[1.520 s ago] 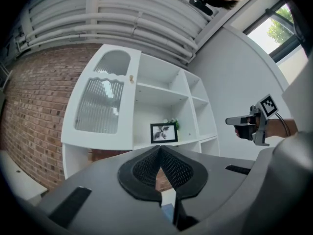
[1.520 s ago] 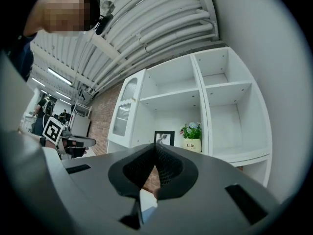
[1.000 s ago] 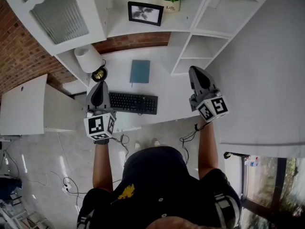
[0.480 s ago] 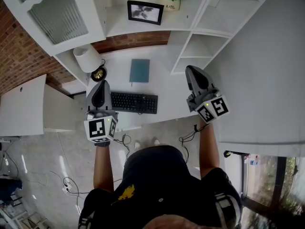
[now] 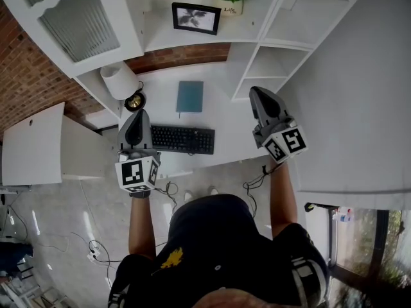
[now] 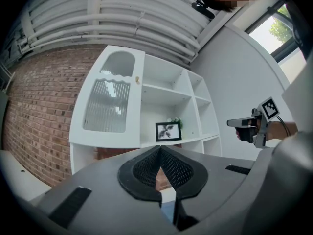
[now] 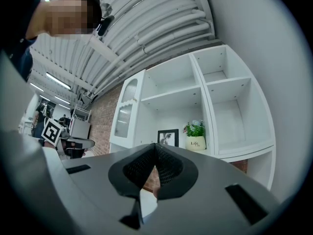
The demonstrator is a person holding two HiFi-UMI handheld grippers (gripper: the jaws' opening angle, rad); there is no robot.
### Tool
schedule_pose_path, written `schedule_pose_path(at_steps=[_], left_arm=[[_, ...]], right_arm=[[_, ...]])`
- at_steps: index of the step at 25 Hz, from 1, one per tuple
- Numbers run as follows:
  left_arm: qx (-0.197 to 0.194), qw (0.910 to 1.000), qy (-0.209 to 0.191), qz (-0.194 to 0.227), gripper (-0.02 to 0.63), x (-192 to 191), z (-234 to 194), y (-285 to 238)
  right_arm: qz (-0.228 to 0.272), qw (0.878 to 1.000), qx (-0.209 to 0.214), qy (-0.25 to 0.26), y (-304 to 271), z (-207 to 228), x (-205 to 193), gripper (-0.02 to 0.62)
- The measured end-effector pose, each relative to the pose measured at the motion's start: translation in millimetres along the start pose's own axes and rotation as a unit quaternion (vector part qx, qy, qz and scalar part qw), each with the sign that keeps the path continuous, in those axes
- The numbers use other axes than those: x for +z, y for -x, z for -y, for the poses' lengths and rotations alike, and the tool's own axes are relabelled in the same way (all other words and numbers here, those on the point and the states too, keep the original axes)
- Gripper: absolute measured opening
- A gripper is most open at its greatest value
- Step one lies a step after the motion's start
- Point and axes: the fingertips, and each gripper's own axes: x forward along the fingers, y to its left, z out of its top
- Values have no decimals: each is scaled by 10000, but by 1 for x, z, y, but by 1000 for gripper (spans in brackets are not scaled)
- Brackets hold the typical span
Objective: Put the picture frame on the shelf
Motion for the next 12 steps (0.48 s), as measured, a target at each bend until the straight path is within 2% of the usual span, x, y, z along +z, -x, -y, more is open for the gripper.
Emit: schedule_pose_path(at_steps=[7,12], left_arm=[[-168,9998,74,-18,18,-3,15,-1],[-232,9996,85,-111,18,-12,20,-5]], right_arm=[[-121,9997,190,0,-1,1,0,5],[-151,9998,129,-3,2,8,-4,6]])
